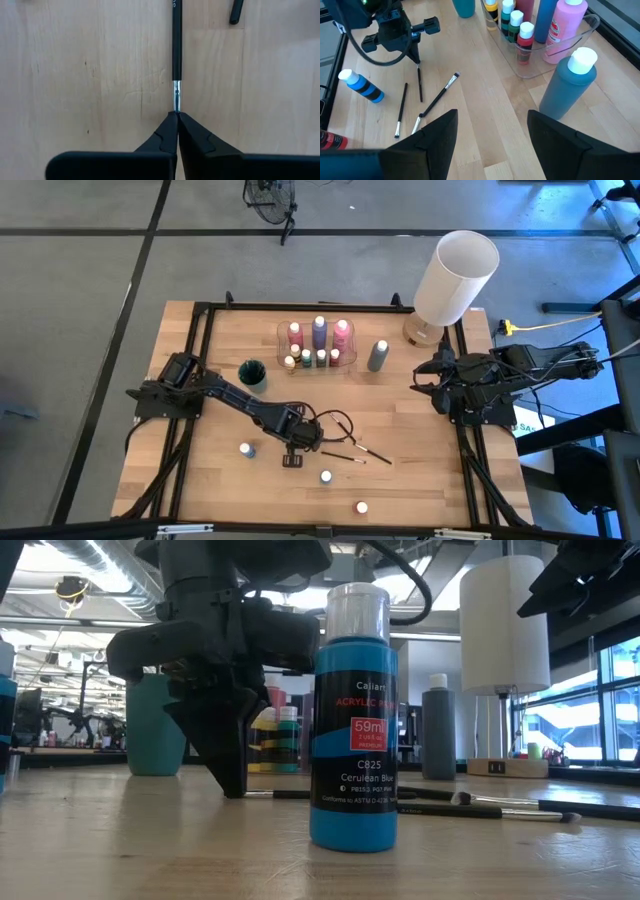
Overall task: Pick & Place Paint Supplies
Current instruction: Put the black paint brush into the green cup
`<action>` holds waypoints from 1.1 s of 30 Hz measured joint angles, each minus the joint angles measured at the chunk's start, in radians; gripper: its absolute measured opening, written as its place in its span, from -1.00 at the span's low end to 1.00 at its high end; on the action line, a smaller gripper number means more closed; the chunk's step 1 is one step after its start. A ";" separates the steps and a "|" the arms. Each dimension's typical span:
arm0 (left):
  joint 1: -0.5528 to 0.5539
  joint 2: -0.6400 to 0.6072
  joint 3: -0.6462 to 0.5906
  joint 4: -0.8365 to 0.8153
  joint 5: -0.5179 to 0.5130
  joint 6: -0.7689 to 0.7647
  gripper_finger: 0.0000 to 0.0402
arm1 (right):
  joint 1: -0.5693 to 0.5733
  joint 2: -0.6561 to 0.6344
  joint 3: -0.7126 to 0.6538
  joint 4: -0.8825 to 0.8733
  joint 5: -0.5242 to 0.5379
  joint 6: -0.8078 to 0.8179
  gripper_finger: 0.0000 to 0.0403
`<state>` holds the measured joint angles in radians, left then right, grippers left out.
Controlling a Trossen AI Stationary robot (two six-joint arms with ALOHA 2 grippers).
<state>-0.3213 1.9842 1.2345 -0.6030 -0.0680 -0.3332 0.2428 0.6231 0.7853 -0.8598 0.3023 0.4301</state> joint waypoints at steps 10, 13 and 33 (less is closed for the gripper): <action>-0.006 0.006 0.063 -0.108 -0.028 0.011 -0.99 | 0.000 0.000 0.000 -0.004 0.000 0.008 0.20; -0.010 0.006 0.063 -0.108 -0.041 0.007 -0.99 | 0.000 0.000 0.000 -0.010 0.000 0.008 0.20; -0.020 0.010 0.121 -0.241 -0.111 0.005 -0.99 | 0.000 0.000 0.000 -0.012 0.001 0.011 0.20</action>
<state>-0.3412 1.9945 1.3560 -0.8444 -0.1788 -0.3286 0.2425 0.6232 0.7849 -0.8715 0.3031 0.4412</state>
